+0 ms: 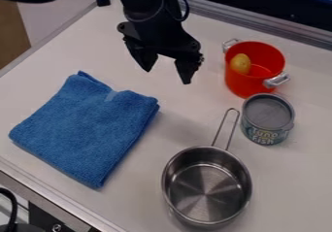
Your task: Move the red pot above the blue towel
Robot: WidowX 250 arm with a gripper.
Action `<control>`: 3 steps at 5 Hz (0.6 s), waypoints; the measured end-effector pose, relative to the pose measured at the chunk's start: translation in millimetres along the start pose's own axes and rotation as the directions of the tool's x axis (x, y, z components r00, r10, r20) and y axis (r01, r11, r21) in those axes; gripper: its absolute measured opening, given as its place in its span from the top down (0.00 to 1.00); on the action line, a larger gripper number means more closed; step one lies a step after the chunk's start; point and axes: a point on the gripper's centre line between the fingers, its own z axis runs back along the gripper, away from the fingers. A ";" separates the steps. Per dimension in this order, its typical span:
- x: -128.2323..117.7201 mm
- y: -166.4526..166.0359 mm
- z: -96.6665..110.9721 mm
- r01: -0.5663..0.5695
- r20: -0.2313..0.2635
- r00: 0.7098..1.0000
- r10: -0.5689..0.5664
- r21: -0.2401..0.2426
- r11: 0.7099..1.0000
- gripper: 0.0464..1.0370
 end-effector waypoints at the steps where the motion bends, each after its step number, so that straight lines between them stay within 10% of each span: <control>1: -5.9 -0.3 -6.1 -0.011 -0.031 0.999 0.011 -0.002 1.000 0.04; 3: 33.2 -15.2 -19.8 -0.245 -0.034 0.969 0.247 0.051 0.968 0.04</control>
